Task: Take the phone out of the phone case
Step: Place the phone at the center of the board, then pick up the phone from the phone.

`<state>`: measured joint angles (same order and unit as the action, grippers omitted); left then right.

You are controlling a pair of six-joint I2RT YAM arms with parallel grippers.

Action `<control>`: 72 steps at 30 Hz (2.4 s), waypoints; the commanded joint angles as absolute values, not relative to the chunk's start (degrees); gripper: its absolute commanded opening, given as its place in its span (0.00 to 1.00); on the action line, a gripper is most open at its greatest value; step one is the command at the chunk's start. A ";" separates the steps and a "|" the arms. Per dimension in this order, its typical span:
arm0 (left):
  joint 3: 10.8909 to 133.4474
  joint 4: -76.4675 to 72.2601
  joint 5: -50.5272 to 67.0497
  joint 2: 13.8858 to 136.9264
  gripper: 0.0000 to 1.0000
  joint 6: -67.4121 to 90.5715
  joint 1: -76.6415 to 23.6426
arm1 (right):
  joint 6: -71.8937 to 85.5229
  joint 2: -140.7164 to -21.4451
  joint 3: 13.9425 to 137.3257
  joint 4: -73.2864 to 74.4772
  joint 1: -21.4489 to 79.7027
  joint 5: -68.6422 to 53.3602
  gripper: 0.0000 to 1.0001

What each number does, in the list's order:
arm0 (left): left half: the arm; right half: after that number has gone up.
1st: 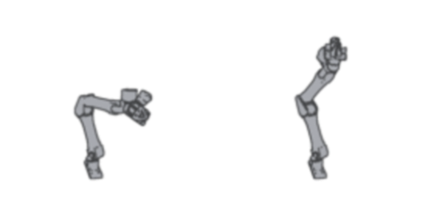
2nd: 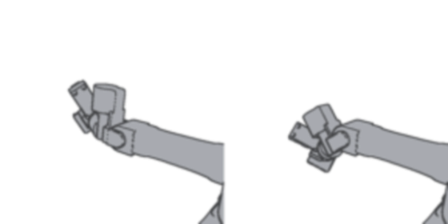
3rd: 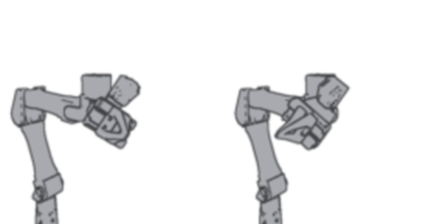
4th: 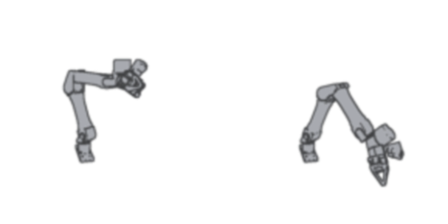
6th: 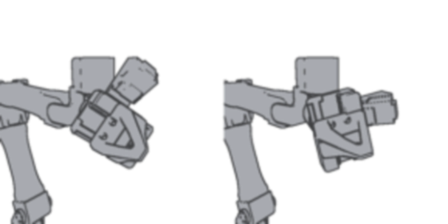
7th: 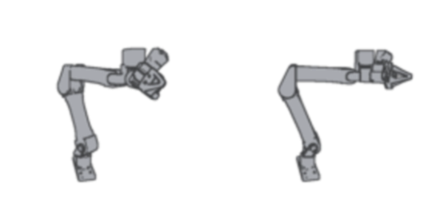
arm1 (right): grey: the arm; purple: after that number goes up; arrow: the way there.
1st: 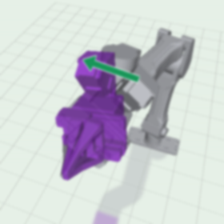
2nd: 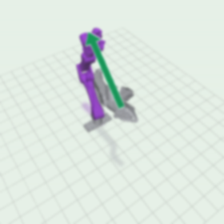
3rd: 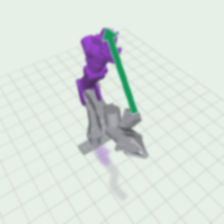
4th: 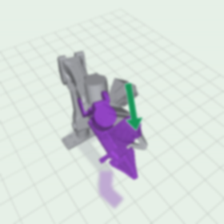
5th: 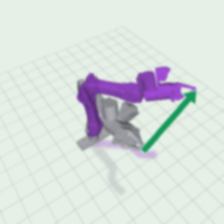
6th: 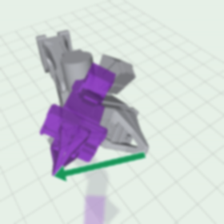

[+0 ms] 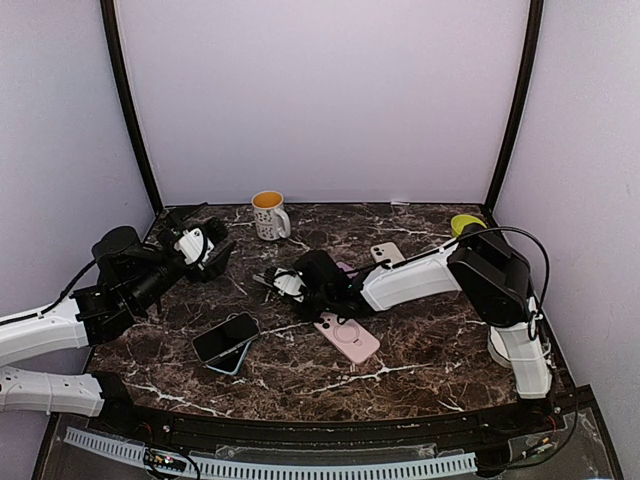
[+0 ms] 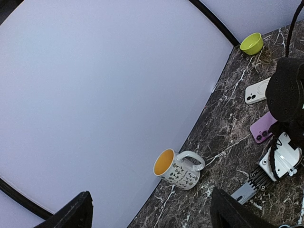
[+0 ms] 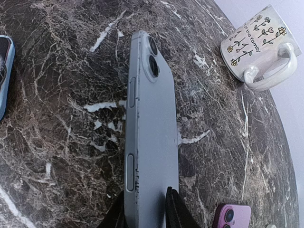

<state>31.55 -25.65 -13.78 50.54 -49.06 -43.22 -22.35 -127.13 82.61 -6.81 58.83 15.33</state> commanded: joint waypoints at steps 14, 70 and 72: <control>30.93 -25.42 -10.41 51.35 0.88 -49.30 -42.36 | -17.42 -123.07 77.71 -2.49 58.72 8.83 0.55; 52.71 39.18 7.79 81.57 0.99 -21.05 -32.34 | -5.97 -77.46 38.38 -13.36 56.25 10.53 0.99; 52.93 39.31 7.72 82.95 0.99 -20.75 -32.29 | -6.05 -77.50 38.16 -13.56 56.25 10.54 0.99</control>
